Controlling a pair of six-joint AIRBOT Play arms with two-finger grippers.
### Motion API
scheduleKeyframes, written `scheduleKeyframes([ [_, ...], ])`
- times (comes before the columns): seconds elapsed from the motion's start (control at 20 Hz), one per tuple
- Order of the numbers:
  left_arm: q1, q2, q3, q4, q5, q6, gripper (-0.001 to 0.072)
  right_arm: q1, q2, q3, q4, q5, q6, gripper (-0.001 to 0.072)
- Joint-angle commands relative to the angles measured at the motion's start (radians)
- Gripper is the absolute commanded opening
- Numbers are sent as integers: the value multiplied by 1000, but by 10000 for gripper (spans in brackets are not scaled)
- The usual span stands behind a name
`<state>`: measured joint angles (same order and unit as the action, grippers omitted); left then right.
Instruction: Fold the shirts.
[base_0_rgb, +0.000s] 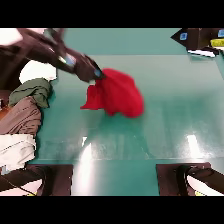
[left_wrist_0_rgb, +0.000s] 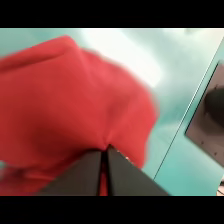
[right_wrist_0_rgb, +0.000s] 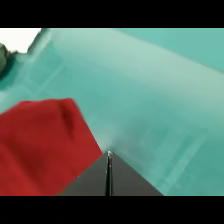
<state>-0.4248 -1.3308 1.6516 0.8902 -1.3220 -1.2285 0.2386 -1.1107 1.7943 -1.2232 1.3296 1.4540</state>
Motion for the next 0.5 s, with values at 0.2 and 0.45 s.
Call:
scheduleKeyframes([
  [0.2,196,-38,-55,31,-107,-31,675,0,-1,6,-3,51,1,16],
  [0.45,326,-16,-350,32,-51,-14,675,0,-2,5,-3,51,1,16],
])
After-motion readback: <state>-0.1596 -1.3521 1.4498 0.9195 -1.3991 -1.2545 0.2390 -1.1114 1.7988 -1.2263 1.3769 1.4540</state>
